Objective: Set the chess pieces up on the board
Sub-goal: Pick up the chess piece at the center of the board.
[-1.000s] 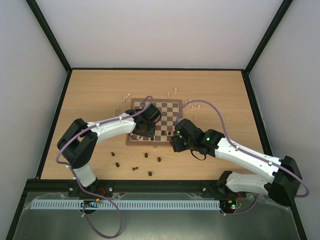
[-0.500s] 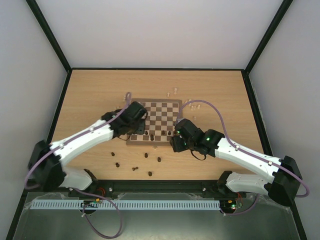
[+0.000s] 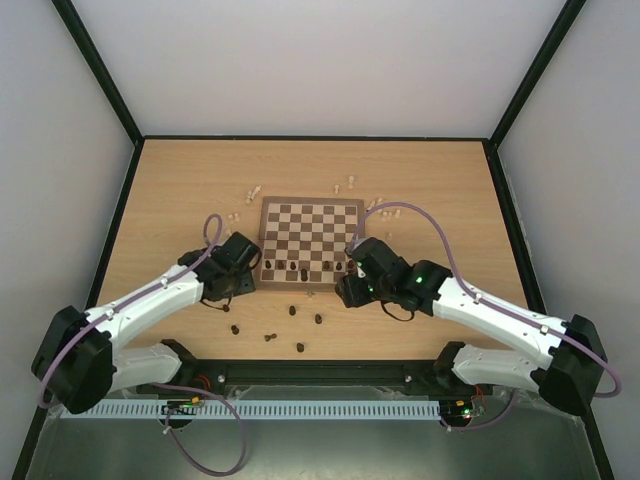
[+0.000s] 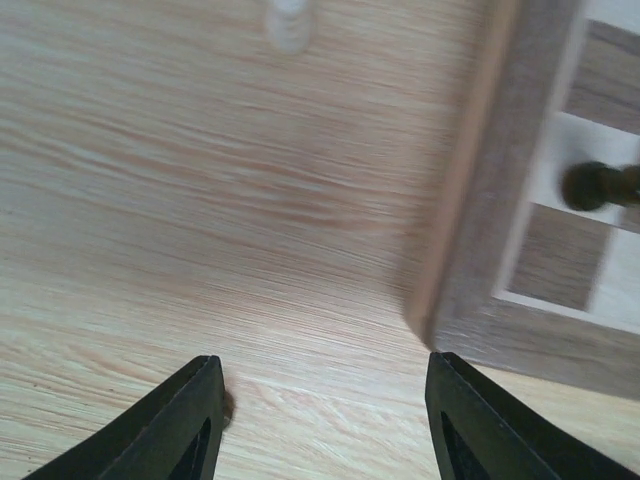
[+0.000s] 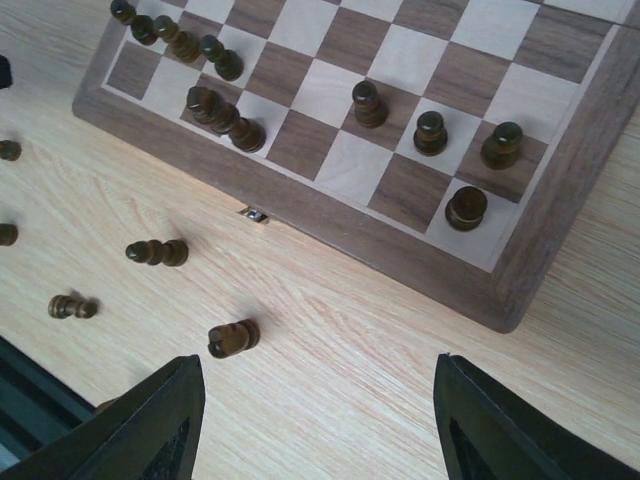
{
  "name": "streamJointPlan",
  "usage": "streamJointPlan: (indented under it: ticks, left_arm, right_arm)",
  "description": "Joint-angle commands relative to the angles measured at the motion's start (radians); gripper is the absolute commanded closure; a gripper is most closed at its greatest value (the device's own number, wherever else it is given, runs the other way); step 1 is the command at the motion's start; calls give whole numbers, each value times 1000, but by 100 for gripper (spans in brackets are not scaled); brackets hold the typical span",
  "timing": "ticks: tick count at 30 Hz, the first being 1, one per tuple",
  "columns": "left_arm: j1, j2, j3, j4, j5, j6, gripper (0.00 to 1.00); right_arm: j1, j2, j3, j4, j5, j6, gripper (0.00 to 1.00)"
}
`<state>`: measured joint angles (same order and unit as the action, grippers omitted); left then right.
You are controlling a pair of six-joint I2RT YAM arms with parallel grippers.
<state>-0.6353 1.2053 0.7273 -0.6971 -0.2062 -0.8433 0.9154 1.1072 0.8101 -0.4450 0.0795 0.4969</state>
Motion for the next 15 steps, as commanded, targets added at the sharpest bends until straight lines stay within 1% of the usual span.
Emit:
streamJointPlan:
  ticks: [1, 5, 11, 15]
  left_arm:
    - [52, -34, -96, 55, -13, -106, 40]
    - [70, -63, -170, 98, -3, -148, 39]
    - [70, -72, -215, 108, 8, -177, 40]
    - [62, -87, -240, 109, 23, -187, 49]
  right_arm:
    - [-3, -34, -14, -1, -57, -21, 37]
    - [-4, -51, -17, 4, -79, -26, 37]
    - [-3, -60, -20, 9, -100, -30, 37]
    - [-2, -65, -22, 12, -107, -30, 37]
